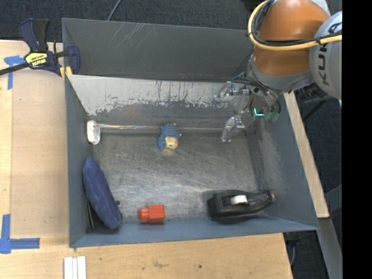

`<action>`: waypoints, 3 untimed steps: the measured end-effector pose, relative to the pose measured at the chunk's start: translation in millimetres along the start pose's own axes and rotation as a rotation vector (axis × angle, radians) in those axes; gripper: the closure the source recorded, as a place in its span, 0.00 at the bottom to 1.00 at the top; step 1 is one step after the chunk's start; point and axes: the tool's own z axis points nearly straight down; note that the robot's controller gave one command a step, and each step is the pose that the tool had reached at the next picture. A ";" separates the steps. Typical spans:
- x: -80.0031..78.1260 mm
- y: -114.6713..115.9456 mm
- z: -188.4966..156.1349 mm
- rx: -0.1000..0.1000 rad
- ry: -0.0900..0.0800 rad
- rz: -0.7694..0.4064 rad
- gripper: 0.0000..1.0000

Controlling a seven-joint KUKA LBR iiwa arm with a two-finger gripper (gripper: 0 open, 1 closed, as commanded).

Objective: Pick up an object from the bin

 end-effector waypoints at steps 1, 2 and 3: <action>-0.9 36.5 51.7 0.000 -0.002 0.029 0.00; 5.6 88.1 137.3 0.004 -0.019 -0.152 0.00; 2.7 89.7 133.3 -0.001 -0.031 -0.150 1.00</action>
Offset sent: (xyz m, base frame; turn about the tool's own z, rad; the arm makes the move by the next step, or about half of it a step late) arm 0.0009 0.0346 -0.0488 0.0323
